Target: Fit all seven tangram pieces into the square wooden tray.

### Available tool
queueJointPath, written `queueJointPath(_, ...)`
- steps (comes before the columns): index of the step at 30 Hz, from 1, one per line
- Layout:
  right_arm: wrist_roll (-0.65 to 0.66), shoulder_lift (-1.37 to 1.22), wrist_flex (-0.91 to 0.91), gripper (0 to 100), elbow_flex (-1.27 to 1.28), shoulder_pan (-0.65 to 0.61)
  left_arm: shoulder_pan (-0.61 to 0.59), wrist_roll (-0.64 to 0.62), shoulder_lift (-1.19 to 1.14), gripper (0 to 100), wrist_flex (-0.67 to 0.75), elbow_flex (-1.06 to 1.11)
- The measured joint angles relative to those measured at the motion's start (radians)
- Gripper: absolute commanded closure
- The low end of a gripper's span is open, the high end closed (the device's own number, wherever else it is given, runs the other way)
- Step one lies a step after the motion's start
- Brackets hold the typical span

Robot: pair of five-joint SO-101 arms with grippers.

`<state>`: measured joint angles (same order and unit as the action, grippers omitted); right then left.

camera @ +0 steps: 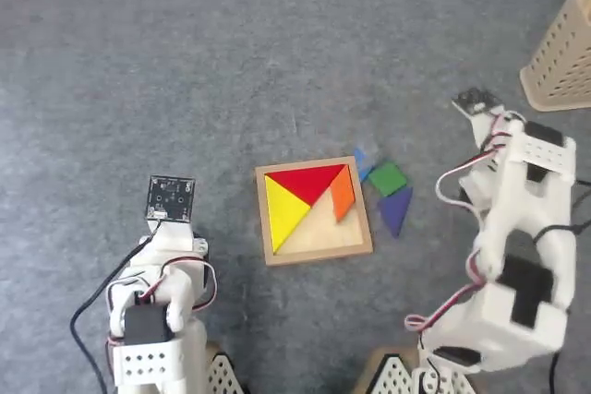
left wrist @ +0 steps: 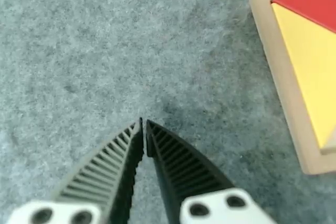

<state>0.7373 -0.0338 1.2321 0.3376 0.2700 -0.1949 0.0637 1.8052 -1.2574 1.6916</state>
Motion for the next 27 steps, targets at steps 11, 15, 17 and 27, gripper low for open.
queueJointPath(11,-0.336,0.269,0.144,98.0,0.000,-0.457,0.000,0.000,0.000,99,0.000,0.000)
queueJointPath(15,-0.459,0.245,0.138,97.9,0.000,-0.652,0.000,0.000,0.000,99,0.000,0.000)
queueJointPath(17,-0.505,0.192,0.112,97.9,0.000,-0.743,0.000,0.000,0.000,99,0.000,0.000)
queueJointPath(27,-0.304,-0.044,-0.005,97.9,-0.037,-0.884,0.000,0.000,0.000,99,0.000,0.000)
